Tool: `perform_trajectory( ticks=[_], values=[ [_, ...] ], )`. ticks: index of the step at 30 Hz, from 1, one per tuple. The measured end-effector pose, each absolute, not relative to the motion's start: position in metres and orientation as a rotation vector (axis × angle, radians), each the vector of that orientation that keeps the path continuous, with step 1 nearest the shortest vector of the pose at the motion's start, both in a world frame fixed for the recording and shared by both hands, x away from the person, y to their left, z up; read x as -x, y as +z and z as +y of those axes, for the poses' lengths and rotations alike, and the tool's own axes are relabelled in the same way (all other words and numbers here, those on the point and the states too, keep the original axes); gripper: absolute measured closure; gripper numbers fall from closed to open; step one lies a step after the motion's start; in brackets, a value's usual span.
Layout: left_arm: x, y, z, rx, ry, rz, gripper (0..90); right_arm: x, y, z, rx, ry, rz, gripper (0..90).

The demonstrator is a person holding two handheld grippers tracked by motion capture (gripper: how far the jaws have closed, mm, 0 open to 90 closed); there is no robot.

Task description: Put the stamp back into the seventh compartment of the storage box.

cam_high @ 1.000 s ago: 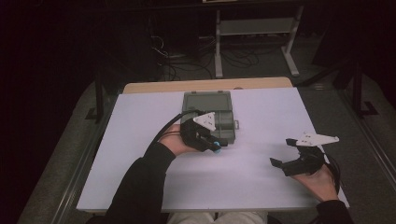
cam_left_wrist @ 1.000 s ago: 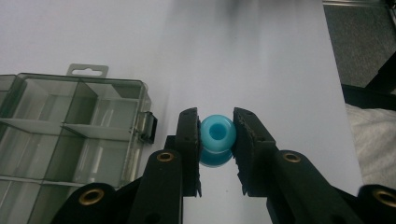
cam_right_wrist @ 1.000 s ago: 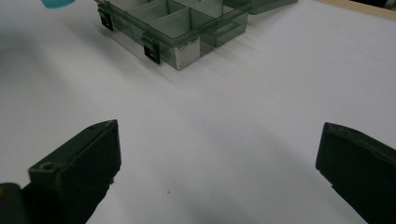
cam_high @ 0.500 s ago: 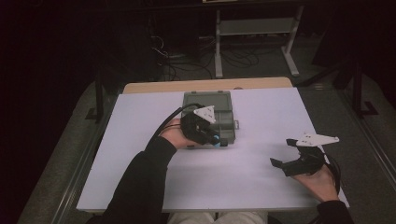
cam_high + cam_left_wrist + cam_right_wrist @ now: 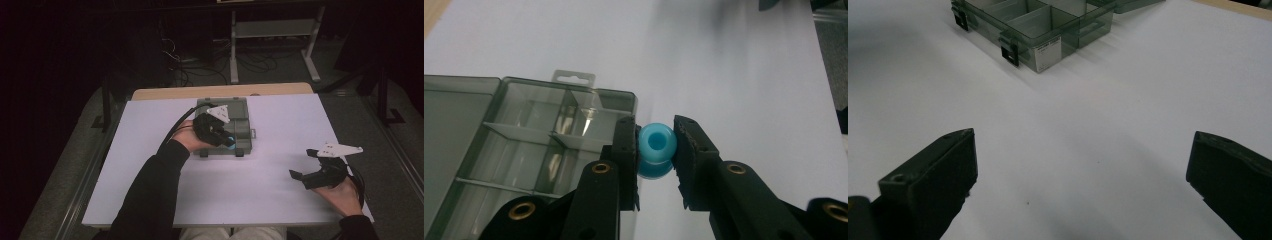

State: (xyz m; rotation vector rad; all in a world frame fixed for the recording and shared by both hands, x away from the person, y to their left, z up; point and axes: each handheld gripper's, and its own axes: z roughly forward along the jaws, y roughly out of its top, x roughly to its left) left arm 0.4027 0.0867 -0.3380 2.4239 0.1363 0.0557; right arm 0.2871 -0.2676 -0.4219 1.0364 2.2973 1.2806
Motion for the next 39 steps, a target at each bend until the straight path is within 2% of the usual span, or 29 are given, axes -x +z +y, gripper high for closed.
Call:
perform_trajectory(
  ticks=[16,39],
  values=[
    [-0.417,-0.336,0.085,-2.428,0.135,0.183,72.8,-0.286,-0.421,-0.266,-1.034,1.286,2.296,0.0],
    [-0.435,-0.362,0.078,-2.465,0.140,0.200,72.8,-0.287,-0.423,-0.266,-1.040,1.287,2.299,0.0]
  ],
)
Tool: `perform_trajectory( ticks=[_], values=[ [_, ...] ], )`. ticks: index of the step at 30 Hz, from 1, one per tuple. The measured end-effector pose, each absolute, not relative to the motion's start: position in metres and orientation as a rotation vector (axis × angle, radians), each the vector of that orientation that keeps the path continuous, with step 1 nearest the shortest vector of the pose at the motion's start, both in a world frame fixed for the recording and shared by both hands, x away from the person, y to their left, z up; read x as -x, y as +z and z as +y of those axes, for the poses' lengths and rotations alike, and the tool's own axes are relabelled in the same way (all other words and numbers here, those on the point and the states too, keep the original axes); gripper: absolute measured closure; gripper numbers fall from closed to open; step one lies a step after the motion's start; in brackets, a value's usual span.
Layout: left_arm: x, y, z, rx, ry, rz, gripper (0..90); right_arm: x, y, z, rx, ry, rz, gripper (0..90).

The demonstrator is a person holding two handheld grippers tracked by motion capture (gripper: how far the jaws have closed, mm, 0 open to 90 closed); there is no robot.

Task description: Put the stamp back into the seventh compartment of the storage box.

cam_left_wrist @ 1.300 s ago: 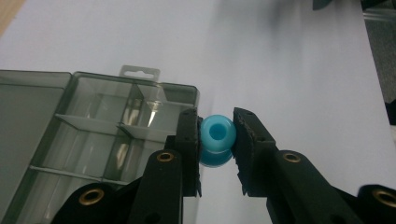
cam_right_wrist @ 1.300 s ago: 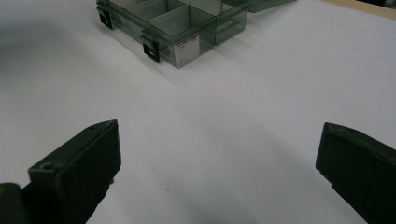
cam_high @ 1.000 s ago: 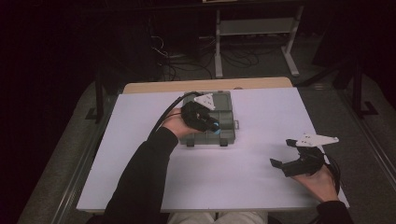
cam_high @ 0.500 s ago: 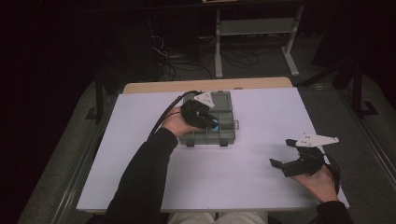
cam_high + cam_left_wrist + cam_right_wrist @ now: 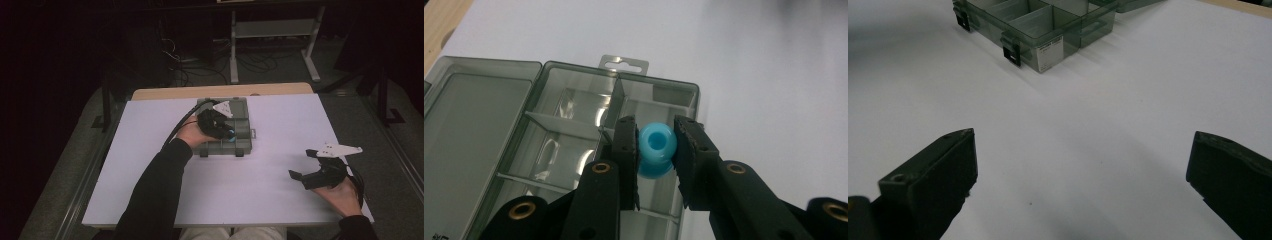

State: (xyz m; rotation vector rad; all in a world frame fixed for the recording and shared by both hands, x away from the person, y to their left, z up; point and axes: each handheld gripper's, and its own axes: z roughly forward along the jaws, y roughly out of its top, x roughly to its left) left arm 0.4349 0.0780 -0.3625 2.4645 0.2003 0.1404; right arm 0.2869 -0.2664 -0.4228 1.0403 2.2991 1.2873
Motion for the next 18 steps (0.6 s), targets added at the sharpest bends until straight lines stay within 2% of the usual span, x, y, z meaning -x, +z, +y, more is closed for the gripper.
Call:
perform_trajectory(
  ticks=[18],
  values=[
    [-0.447,-0.385,0.073,-2.524,0.092,0.212,72.8,-0.288,-0.425,-0.266,-1.044,1.281,2.310,0.0]
  ],
)
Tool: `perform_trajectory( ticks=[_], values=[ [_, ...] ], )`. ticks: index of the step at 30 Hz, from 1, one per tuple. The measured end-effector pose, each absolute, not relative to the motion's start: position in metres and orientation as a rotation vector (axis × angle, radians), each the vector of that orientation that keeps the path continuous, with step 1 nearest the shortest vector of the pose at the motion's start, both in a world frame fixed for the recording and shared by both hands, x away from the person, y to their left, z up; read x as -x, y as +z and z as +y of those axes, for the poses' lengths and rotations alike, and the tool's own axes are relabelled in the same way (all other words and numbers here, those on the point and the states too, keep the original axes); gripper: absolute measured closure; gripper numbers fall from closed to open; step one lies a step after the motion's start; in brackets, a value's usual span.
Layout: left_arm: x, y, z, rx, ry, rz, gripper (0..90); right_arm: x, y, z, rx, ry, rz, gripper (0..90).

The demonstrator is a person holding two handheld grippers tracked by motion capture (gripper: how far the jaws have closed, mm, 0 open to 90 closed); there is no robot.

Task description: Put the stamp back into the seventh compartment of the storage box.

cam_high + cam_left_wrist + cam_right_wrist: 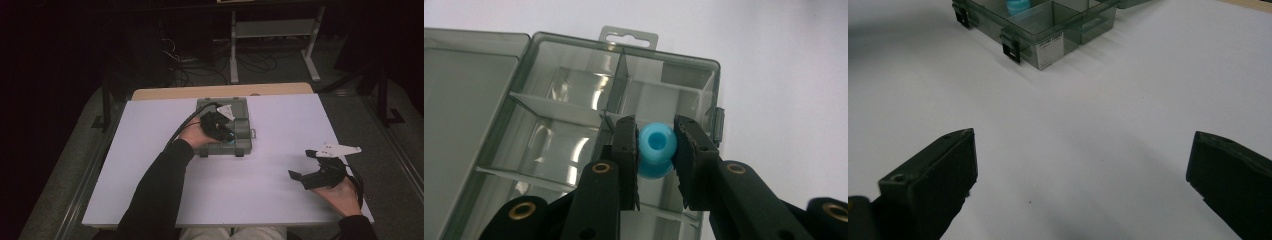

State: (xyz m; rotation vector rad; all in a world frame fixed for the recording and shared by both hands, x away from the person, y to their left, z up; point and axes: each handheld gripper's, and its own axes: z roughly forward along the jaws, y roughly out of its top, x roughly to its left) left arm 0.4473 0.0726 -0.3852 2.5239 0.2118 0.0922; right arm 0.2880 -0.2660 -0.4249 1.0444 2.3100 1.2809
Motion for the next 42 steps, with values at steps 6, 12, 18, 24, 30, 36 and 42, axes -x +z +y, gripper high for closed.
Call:
perform_trajectory(
  ticks=[6,12,18,24,30,36,42],
  values=[
    [-0.450,-0.391,0.073,-2.545,0.067,0.224,72.8,-0.288,-0.425,-0.266,-1.045,1.282,2.311,0.0],
    [-0.451,-0.391,0.074,-2.539,0.039,0.233,71.0,-0.288,-0.426,-0.266,-1.046,1.280,2.313,0.0],
    [-0.451,-0.388,0.077,-2.528,0.050,0.256,58.9,-0.289,-0.426,-0.265,-1.045,1.279,2.314,0.0],
    [-0.448,-0.381,0.080,-2.498,0.071,0.267,45.1,-0.289,-0.427,-0.264,-1.043,1.275,2.323,0.0],
    [-0.446,-0.375,0.085,-2.469,0.079,0.294,26.4,-0.289,-0.427,-0.264,-1.041,1.277,2.321,0.0],
    [-0.442,-0.366,0.091,-2.424,0.096,0.323,10.8,-0.289,-0.426,-0.264,-1.042,1.279,2.321,0.0],
    [-0.438,-0.358,0.100,-2.407,0.131,0.366,0.0,-0.288,-0.426,-0.264,-1.039,1.281,2.321,0.0]
  ],
)
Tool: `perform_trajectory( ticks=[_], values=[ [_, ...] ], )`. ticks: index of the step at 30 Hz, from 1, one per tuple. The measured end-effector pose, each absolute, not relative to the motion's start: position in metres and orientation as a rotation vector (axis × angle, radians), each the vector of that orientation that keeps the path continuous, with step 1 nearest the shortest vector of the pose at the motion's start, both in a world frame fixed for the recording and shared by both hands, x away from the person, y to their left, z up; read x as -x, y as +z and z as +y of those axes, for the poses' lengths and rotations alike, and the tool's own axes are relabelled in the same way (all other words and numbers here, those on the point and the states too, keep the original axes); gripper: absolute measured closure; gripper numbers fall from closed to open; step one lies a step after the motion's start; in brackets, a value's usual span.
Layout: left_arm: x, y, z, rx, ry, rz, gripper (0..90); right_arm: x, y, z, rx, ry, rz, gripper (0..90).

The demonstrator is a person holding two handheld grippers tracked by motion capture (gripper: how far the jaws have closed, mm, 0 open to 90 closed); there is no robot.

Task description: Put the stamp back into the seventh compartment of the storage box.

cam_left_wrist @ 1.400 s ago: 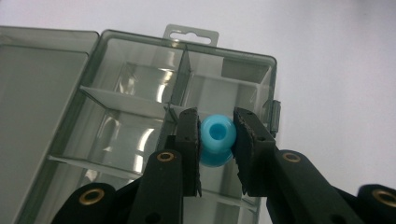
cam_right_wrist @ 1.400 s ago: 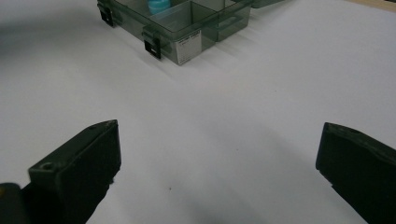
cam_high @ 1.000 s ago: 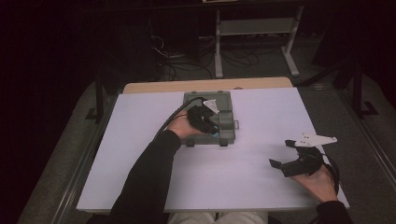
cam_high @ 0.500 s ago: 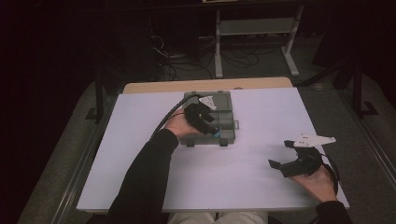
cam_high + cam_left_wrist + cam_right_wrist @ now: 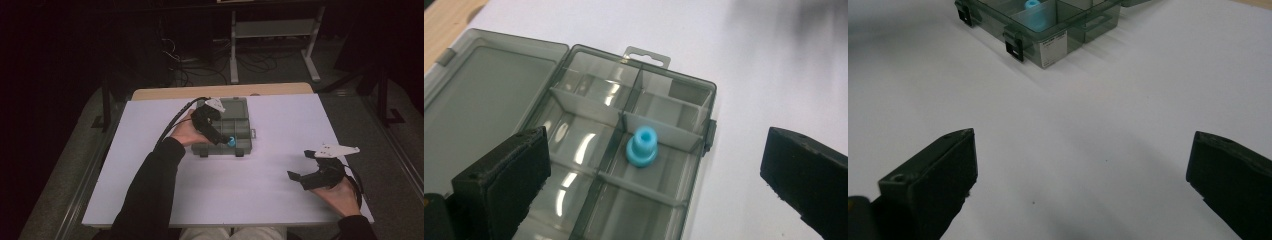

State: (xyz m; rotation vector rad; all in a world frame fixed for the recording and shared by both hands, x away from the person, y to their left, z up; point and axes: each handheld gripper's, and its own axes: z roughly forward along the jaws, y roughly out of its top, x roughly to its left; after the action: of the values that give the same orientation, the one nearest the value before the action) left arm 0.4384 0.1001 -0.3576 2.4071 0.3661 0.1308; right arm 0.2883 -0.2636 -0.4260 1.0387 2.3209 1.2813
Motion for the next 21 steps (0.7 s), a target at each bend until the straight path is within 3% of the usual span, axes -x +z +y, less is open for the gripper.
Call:
perform_trajectory(
  ticks=[21],
  values=[
    [-0.414,-0.341,0.145,-2.340,0.210,0.406,0.0,-0.288,-0.425,-0.261,-1.032,1.280,2.323,0.0]
  ],
)
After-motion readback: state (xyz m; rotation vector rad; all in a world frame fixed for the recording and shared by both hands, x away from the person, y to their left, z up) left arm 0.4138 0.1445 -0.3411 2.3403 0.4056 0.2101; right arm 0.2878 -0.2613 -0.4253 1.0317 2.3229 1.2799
